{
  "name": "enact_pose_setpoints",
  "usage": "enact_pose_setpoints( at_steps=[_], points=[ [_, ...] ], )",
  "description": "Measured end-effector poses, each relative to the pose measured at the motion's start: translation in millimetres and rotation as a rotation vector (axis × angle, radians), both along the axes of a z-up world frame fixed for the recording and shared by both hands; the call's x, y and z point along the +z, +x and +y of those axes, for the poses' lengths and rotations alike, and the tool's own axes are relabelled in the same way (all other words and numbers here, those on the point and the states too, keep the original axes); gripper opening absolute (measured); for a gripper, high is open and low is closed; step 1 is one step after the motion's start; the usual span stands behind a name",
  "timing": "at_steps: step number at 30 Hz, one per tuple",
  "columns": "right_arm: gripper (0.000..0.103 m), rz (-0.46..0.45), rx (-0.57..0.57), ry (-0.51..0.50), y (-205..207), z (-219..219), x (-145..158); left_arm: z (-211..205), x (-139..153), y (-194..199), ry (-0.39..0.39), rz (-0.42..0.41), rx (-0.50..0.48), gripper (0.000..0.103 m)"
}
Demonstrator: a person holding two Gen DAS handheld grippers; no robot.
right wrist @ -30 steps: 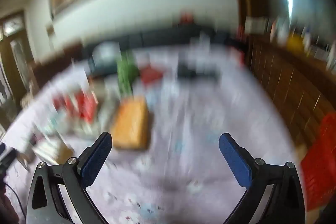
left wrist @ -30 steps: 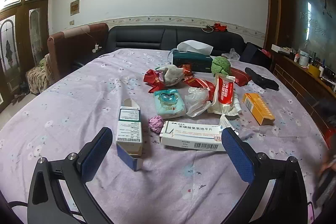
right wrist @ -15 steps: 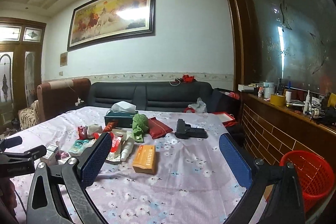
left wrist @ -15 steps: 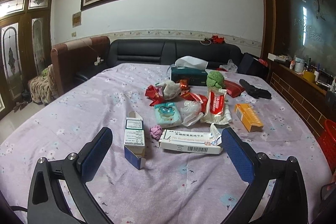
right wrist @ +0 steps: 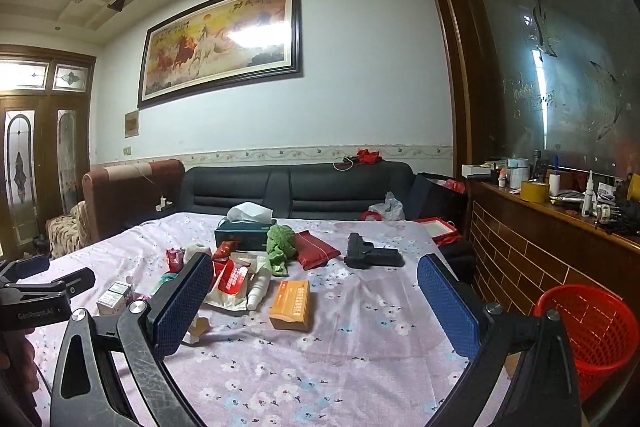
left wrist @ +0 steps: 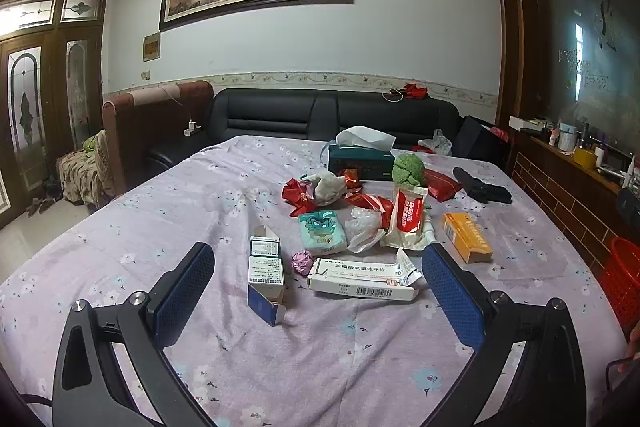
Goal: Collect trash
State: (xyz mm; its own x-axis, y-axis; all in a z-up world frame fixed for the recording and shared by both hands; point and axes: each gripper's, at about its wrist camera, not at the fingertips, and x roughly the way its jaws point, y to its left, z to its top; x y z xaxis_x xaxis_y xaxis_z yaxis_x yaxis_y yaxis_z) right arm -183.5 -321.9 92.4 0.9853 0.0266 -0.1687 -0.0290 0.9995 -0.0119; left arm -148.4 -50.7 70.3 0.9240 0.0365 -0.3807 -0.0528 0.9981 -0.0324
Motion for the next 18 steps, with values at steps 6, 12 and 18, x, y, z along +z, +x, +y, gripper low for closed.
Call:
enact_pose_setpoints(
  at_steps=[6, 12, 18],
  points=[
    [0.103, -0.001, 0.0, -0.008, -0.8, 1.6, -0.7, -0.2, 1.1, -1.3, 0.0, -0.002, 0.0, 0.103],
    [0.103, 0.007, -0.001, 0.006, -1.8, -0.9, -0.7, -0.4, 0.6, -1.7, 0.0, -0.002, 0.001, 0.103],
    [0.103, 0.01, -0.001, 0.002, -1.2, -1.5, 0.1, -0.4, 1.0, -2.4, -0.002, -0.004, 0.0, 0.103]
  ],
)
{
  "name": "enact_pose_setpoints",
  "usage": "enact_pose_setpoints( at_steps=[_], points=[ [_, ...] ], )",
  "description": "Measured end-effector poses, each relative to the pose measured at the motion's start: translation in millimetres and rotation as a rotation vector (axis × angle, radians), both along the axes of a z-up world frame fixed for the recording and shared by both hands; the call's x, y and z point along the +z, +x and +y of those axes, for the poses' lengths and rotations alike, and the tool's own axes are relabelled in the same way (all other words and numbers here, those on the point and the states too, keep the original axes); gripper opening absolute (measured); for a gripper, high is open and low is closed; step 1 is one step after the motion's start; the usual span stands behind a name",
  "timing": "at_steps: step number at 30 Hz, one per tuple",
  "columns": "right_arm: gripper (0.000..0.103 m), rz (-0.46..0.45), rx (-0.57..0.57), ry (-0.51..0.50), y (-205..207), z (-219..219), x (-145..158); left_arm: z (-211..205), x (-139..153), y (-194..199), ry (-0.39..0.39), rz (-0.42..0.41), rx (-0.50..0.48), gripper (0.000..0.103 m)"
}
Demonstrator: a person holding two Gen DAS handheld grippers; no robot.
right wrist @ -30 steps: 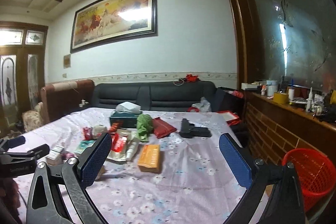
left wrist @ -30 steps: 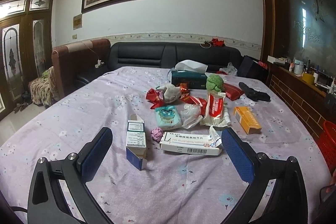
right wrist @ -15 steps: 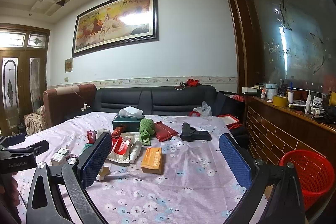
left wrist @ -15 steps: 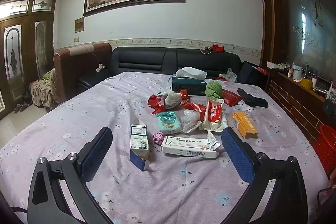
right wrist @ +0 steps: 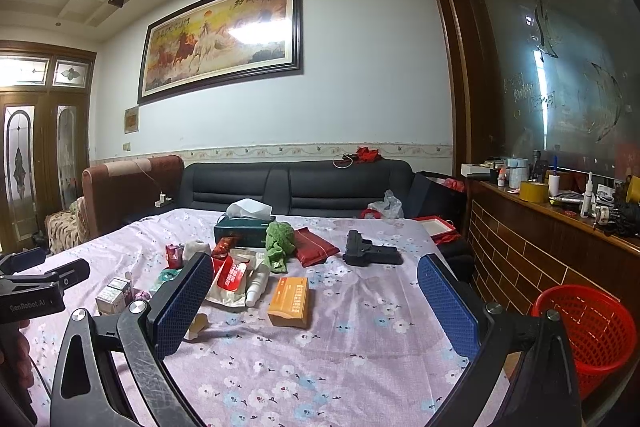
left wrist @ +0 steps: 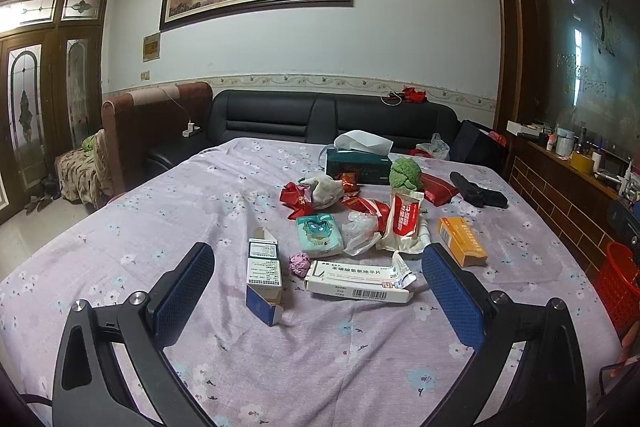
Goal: Collect trash
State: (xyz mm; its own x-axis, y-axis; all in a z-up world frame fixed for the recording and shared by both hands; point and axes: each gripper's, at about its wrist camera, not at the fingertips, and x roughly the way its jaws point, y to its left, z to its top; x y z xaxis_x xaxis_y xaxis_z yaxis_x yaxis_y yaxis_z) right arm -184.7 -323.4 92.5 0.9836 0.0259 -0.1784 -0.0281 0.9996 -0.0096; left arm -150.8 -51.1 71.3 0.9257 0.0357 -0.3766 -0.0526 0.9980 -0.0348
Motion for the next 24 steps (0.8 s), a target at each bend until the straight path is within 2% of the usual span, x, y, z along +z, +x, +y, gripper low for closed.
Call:
enact_pose_setpoints(
  at_steps=[24],
  points=[
    [0.103, 0.006, 0.002, 0.017, 0, -1, 0, -5, 14, -5, -0.008, -0.012, -0.003, 0.103]
  ],
)
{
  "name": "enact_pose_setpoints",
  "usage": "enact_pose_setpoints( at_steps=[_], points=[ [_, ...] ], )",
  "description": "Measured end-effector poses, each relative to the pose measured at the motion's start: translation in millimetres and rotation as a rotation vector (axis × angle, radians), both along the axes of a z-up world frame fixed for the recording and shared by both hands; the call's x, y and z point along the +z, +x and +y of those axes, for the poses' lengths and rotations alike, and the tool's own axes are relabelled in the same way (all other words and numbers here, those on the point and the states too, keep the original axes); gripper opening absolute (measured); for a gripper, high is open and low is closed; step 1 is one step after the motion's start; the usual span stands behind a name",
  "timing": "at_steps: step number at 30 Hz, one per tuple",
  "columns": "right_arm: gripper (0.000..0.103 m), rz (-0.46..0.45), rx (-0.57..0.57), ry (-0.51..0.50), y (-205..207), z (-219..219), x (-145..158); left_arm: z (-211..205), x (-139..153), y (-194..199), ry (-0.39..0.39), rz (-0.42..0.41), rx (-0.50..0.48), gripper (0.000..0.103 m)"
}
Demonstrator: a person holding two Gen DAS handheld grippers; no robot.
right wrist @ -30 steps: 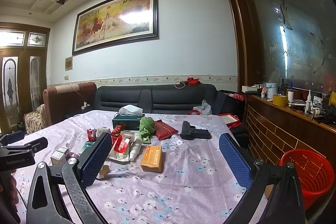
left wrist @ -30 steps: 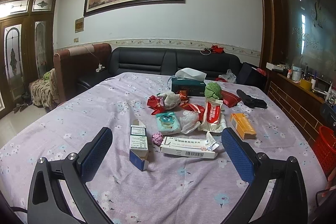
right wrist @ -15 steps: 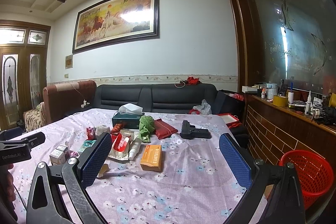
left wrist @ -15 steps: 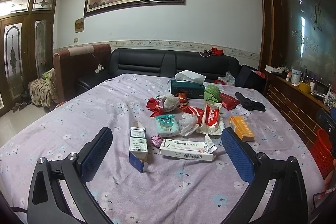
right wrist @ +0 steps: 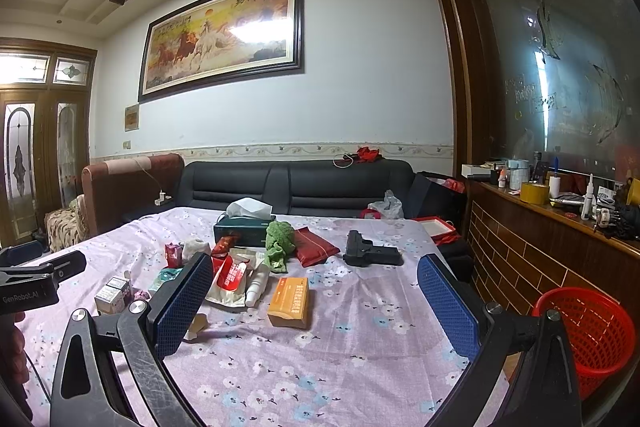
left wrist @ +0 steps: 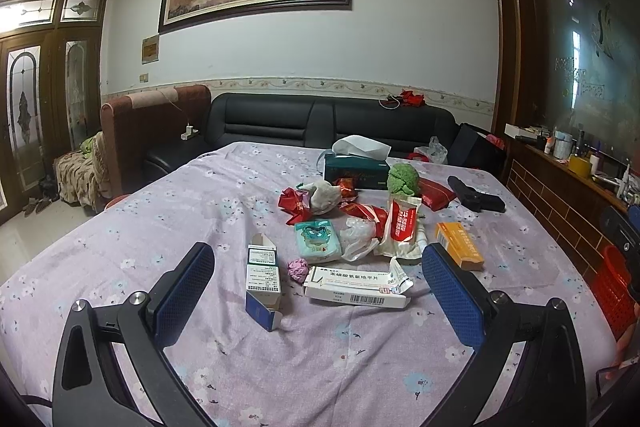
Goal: Collect trash
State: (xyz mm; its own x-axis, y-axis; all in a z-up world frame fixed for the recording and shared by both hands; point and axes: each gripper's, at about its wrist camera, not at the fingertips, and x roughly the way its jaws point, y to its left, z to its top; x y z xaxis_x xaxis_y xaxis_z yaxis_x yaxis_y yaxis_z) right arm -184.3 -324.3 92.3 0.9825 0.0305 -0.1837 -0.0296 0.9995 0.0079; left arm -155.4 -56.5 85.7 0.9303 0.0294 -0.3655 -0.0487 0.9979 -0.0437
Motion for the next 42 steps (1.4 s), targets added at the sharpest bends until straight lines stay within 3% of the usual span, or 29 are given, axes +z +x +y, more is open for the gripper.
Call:
enact_pose_setpoints(
  at_steps=[30, 37, 42],
  points=[
    [0.103, 0.032, 0.018, -0.045, 16, 8, -1, 12, -9, 13, 0.0, 0.021, 0.004, 0.103],
    [0.103, 0.184, 0.064, -0.116, 50, 13, -14, 41, -30, 37, -0.02, 0.102, 0.018, 0.103],
    [0.103, 0.383, 0.116, -0.052, 95, 5, -37, 54, -49, 53, -0.073, 0.173, -0.02, 0.103]
  ],
)
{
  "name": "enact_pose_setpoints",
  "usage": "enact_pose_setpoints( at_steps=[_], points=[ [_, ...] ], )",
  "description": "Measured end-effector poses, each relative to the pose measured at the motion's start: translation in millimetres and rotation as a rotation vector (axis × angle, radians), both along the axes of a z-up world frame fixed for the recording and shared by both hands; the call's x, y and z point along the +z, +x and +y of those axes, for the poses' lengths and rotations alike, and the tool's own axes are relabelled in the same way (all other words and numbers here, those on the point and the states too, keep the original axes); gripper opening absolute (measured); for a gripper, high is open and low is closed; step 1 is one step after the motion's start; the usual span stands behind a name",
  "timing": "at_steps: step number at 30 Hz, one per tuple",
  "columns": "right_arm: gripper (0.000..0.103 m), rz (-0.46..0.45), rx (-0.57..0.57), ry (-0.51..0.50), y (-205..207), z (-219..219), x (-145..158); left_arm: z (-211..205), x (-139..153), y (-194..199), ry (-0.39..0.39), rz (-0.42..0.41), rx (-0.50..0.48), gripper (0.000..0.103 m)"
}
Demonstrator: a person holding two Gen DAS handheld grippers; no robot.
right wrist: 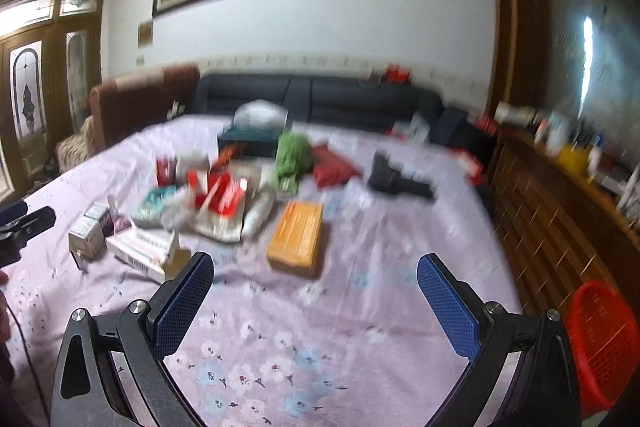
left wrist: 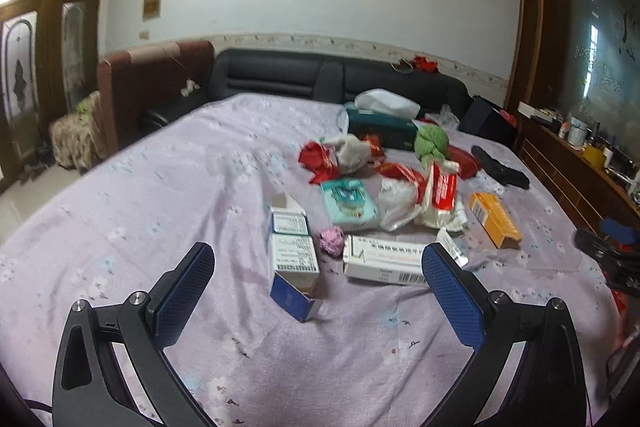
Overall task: Collect trash
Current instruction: 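Grasp the white medicine box with the left tool while the right tool grasps the orange ointment box, then carry both boxes to the red wastebasket and release them inside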
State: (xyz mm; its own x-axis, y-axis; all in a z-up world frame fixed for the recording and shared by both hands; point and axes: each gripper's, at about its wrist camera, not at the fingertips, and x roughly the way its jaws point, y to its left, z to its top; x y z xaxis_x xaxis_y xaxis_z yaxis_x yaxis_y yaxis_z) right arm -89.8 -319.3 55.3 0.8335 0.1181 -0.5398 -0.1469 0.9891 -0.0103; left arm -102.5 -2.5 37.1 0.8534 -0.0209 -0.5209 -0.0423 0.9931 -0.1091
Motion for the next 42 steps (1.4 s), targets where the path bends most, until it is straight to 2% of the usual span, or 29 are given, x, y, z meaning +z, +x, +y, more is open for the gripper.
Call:
enact_pose_setpoints(
  at_steps=[2, 5, 10, 13, 15, 17, 19, 21, 23, 25, 27, 31, 36, 42],
  points=[
    [0.103, 0.08, 0.023, 0.043, 21, -3, -10, -2, -5, 8, -0.006, 0.027, -0.041, 0.103],
    [0.099, 0.146, 0.04, 0.071, 43, -2, -21, -2, -8, 23, -0.004, 0.075, -0.093, 0.103],
    [0.097, 0.213, 0.069, 0.071, 71, 9, -33, 28, -12, 48, -0.06, 0.125, -0.037, 0.103],
    [0.095, 0.231, 0.067, 0.05, 86, 15, -38, 39, -21, 60, -0.044, 0.173, -0.004, 0.102],
    [0.091, 0.252, 0.068, 0.051, 96, 18, -43, 40, -29, 67, -0.034, 0.213, -0.005, 0.098],
    [0.088, 0.28, 0.068, 0.041, 108, 22, -49, 38, -36, 71, -0.034, 0.245, -0.02, 0.084],
    [0.086, 0.305, 0.06, 0.028, 116, 26, -55, 35, -42, 73, -0.038, 0.269, -0.043, 0.077],
    [0.083, 0.322, 0.057, 0.019, 123, 28, -61, 30, -49, 74, -0.026, 0.288, -0.061, 0.065],
    [0.078, 0.346, 0.043, -0.001, 131, 31, -68, 25, -54, 76, -0.02, 0.312, -0.079, 0.04],
    [0.065, 0.368, 0.026, -0.005, 136, 30, -73, 24, -56, 77, -0.023, 0.324, -0.09, 0.033],
    [0.055, 0.383, 0.005, 0.001, 139, 27, -77, 25, -53, 74, -0.026, 0.303, -0.088, 0.032],
    [0.049, 0.345, -0.008, 0.038, 133, 20, -70, 27, -41, 67, -0.045, 0.262, -0.078, 0.032],
    [0.05, 0.298, 0.003, 0.063, 115, 13, -53, 18, -19, 53, -0.055, 0.217, -0.092, 0.032],
    [0.05, 0.263, 0.012, 0.102, 82, -2, -34, -14, 5, 37, -0.038, 0.177, -0.163, 0.032]
  ],
)
